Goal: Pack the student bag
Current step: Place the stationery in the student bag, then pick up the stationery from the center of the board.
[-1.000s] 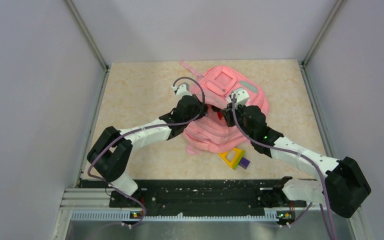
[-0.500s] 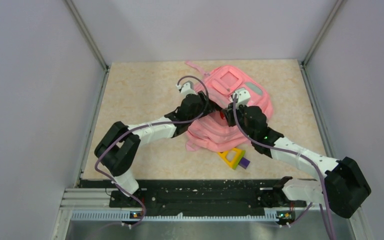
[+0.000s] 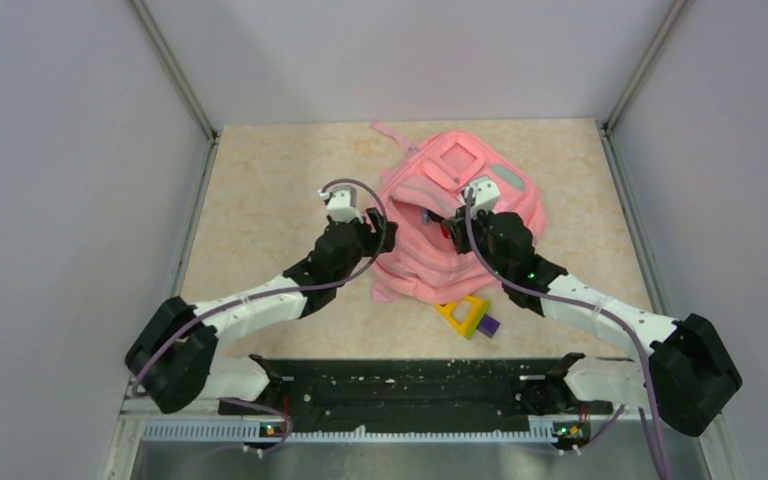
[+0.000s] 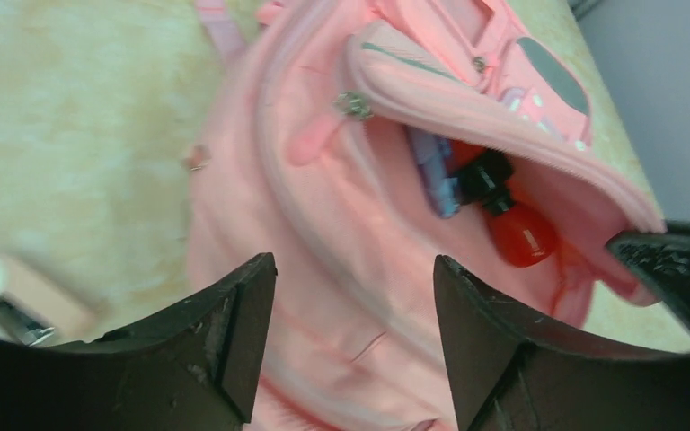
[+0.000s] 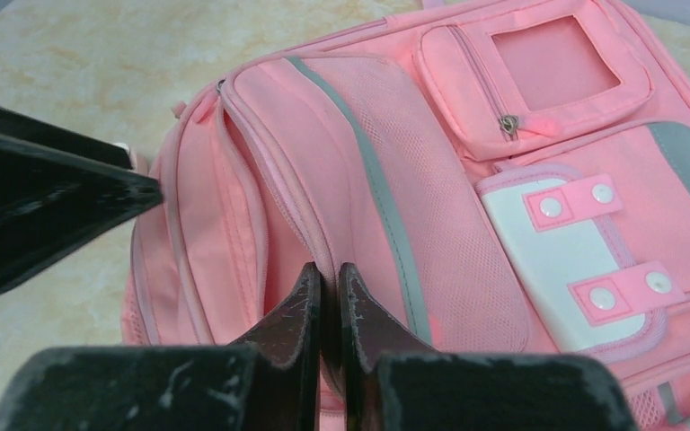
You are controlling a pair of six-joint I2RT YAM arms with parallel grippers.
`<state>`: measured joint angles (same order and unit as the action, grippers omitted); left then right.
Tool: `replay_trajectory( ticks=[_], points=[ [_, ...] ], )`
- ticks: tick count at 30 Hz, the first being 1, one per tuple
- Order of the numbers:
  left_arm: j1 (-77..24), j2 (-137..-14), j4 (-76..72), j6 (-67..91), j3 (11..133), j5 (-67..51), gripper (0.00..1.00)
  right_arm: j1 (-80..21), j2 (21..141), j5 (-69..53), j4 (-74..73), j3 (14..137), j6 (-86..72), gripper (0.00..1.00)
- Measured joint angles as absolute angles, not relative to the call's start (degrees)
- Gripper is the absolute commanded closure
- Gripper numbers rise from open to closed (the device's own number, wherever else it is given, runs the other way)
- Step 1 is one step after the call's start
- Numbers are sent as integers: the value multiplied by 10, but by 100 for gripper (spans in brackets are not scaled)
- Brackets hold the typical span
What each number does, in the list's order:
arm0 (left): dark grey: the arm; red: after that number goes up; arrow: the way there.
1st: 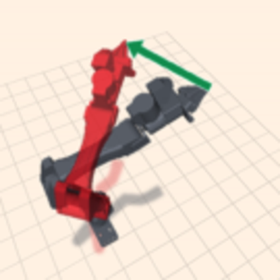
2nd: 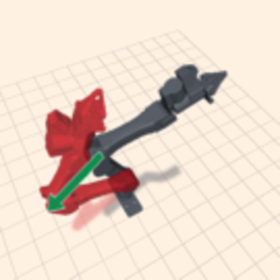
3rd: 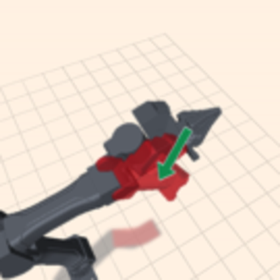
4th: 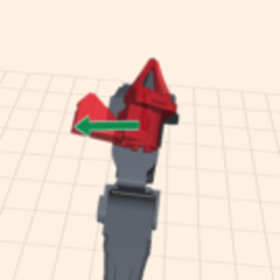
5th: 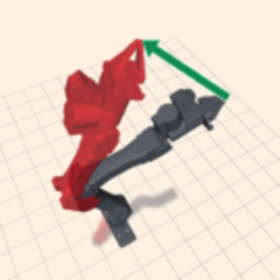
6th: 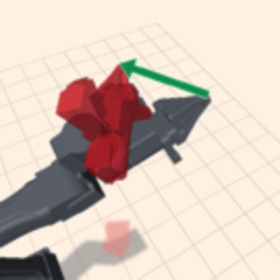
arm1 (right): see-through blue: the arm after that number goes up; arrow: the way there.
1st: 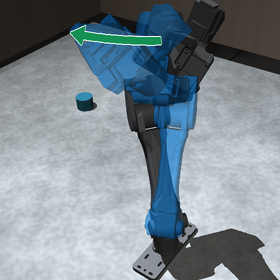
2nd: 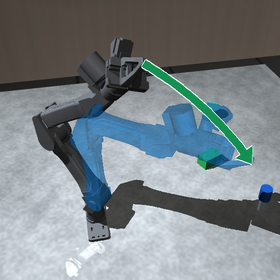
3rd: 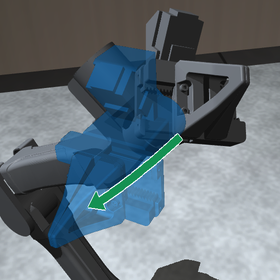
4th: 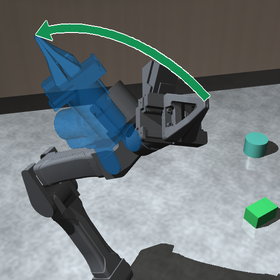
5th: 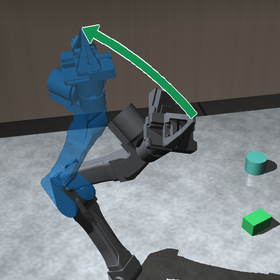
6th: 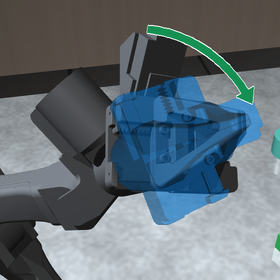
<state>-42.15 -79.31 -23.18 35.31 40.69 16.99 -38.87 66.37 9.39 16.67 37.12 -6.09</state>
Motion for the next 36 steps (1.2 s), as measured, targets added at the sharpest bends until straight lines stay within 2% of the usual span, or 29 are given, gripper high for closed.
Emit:
replay_trajectory(
  ticks=[5,8,11,14,20,30,32,34,36],
  points=[
    [-396,-683,-208,329,328,228,23,-389,664,94,167,371,-61,100],
    [-312,-674,-162,356,329,217,23,-389,664,93,167,371,-61,100],
    [-228,-696,-119,378,329,205,23,-389,664,93,167,371,-61,100],
    [-198,-736,-82,401,330,200,23,-389,664,92,167,371,-61,100],
    [-193,-800,-43,426,335,195,23,-389,664,92,167,371,-61,100],
    [-185,-880,-68,445,386,148,21,-389,669,89,167,371,-62,100],
    [-185,-898,-68,446,406,138,26,-389,669,89,167,371,-62,100],
    [-185,-913,-69,448,420,129,41,-389,669,89,167,371,-62,100],
    [-185,-922,-69,448,425,121,52,-389,669,89,167,371,-62,100]
  ],
)
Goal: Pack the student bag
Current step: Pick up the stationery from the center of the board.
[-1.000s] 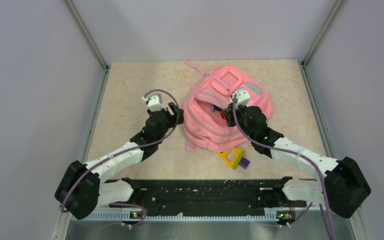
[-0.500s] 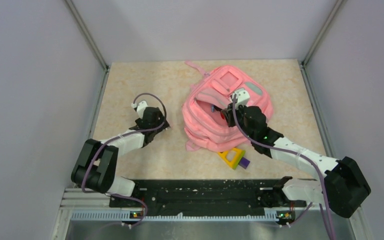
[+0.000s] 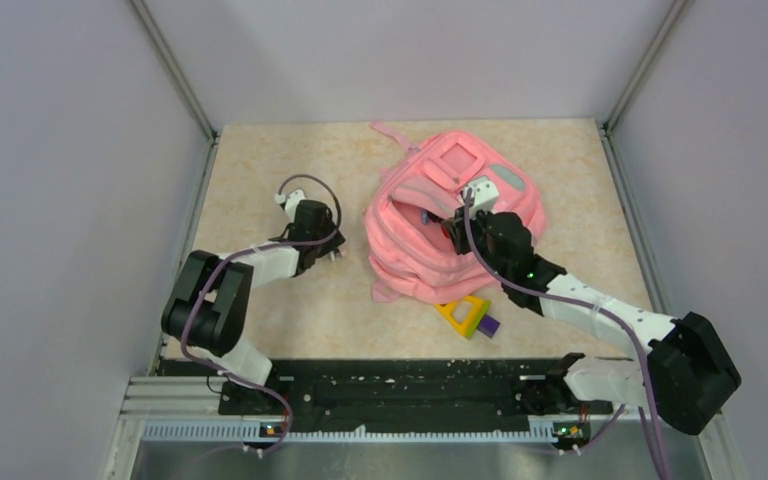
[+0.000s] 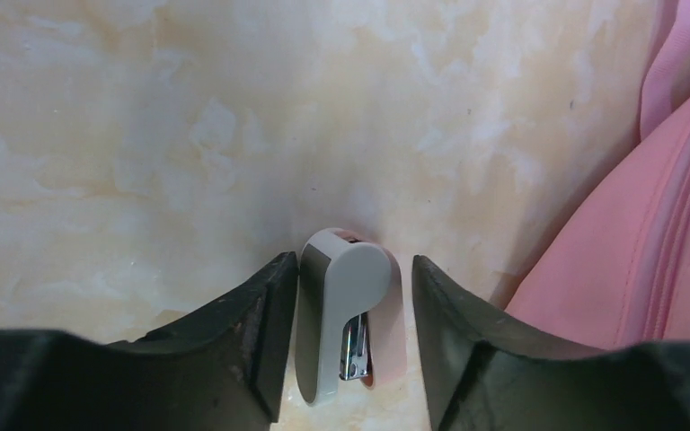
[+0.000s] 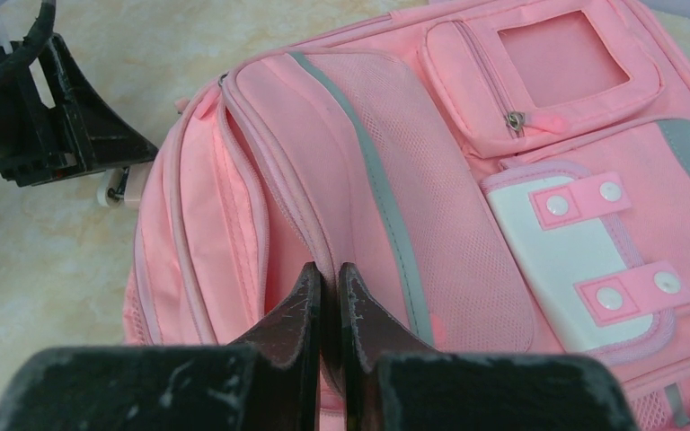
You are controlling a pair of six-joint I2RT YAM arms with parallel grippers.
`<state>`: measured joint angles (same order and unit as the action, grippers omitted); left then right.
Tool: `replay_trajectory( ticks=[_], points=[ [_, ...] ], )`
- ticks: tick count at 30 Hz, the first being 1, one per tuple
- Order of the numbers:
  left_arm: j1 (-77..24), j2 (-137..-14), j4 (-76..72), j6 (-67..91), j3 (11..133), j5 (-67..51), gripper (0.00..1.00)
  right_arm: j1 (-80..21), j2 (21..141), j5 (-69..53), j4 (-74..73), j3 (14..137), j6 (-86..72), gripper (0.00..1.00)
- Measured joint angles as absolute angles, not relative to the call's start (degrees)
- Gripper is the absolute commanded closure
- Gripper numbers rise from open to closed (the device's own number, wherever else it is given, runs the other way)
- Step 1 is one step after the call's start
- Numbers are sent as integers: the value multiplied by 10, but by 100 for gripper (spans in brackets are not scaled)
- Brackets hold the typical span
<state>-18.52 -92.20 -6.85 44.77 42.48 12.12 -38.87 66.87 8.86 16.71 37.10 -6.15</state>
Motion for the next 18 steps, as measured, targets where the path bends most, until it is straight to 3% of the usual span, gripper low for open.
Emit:
replay_trajectory(
  ticks=[7,18],
  points=[
    [-185,-912,-65,447,416,111,71,-389,669,89,167,371,-62,100],
    [-248,-740,-88,452,359,26,70,-389,669,86,167,371,-62,100]
  ],
)
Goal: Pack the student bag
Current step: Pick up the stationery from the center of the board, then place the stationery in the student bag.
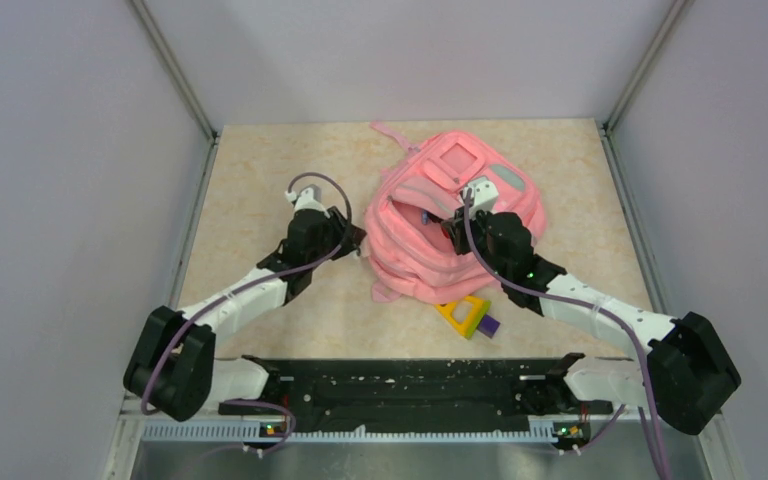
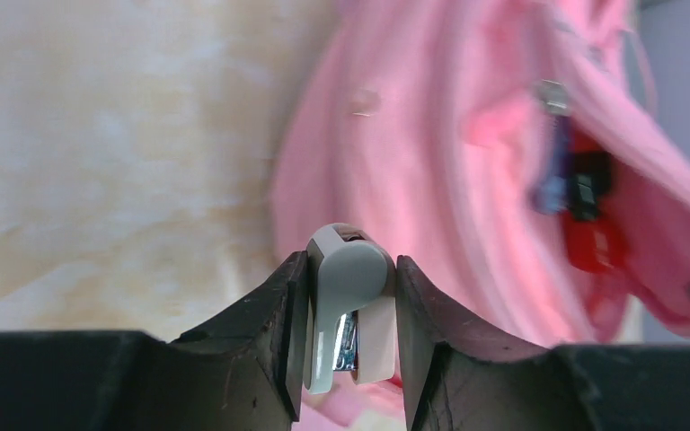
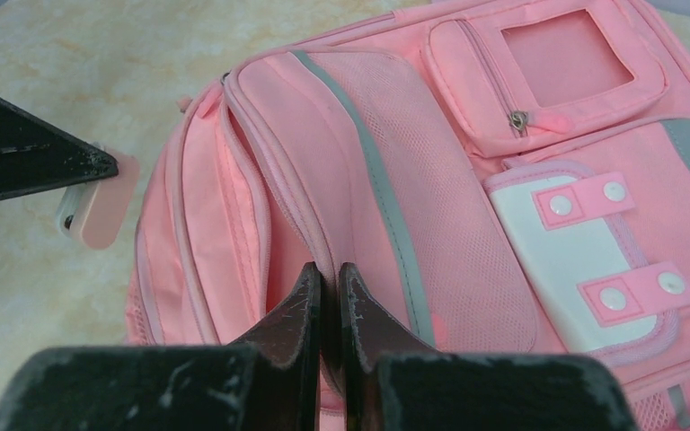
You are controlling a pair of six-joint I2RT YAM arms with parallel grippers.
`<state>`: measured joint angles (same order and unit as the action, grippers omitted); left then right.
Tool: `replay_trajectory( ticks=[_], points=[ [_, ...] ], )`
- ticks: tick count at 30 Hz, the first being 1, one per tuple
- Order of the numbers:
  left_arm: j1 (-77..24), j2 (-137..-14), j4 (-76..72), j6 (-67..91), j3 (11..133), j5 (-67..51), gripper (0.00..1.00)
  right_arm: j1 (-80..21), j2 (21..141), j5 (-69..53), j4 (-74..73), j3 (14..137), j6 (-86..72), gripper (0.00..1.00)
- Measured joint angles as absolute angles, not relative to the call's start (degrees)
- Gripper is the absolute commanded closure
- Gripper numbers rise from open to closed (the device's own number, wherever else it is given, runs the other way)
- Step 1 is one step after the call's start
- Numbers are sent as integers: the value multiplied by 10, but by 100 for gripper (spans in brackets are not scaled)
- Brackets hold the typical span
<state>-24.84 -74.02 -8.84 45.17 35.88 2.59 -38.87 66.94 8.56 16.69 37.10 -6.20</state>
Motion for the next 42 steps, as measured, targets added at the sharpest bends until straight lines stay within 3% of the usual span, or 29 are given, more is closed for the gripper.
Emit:
replay_trajectory(
  ticks=[5,13,29,31,36,42],
  points=[
    [-332,-743,-121,478,406,-3,69,-389,669,84,167,371,-62,100],
    [-390,-874,-236,536,498,-25,71,-389,669,80,166,371,-67,100],
    [-413,-973,-424,606,464,153,73,-389,668,79,167,371,-67,100],
    [-420,-976,-433,605,463,180,63,-389,668,79,168,371,-67,100],
    [-429,-978,-442,590,458,222,25,-389,669,79,170,371,-66,100],
    [-430,-945,-450,559,418,216,18,-389,669,78,172,371,-62,100]
  ],
)
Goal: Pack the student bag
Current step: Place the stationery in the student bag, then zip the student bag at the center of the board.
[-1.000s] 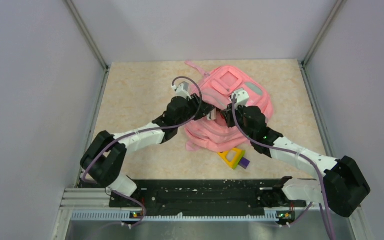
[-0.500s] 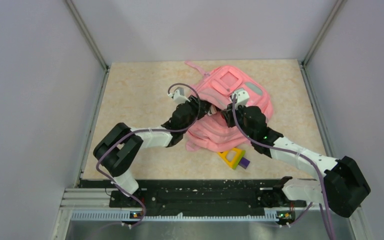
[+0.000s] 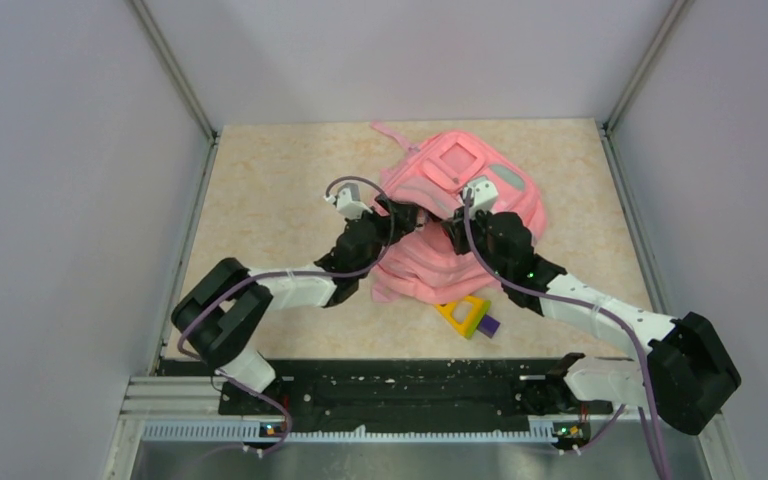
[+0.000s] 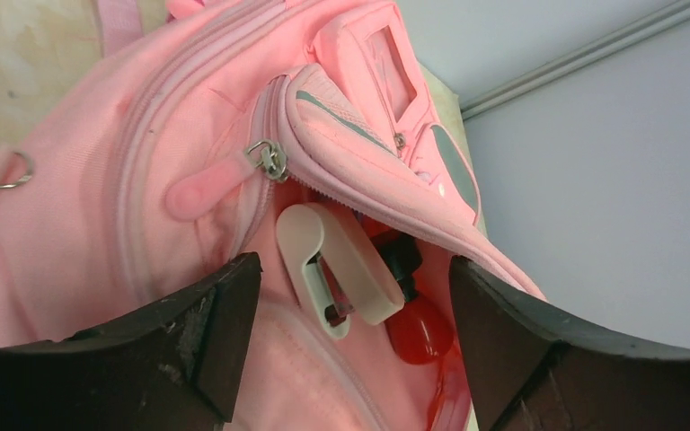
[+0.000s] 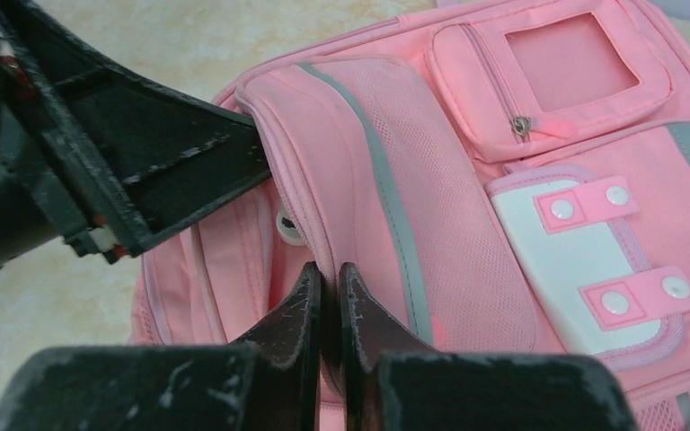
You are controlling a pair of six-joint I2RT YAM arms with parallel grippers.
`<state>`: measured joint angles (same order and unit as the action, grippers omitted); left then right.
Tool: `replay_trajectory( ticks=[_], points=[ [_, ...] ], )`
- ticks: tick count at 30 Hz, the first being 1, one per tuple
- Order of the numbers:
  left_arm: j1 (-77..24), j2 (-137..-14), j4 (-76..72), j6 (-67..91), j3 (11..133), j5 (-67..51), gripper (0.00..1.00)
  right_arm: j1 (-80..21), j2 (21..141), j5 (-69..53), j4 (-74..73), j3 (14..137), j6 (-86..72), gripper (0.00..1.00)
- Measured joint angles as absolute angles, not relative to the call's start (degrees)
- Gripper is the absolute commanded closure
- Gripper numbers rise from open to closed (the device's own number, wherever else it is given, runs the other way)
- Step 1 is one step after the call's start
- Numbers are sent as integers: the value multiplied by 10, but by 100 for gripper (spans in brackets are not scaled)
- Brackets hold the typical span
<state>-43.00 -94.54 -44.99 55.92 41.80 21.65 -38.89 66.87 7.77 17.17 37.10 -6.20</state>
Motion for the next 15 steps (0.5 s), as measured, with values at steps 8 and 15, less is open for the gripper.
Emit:
replay_trajectory(
  ticks=[8,15],
  points=[
    [-413,-754,-315,477,383,202,10,-393,669,69,162,370,-55,100],
    [-323,-708,-142,423,438,90,10,-400,673,52,137,360,-72,29]
  ],
)
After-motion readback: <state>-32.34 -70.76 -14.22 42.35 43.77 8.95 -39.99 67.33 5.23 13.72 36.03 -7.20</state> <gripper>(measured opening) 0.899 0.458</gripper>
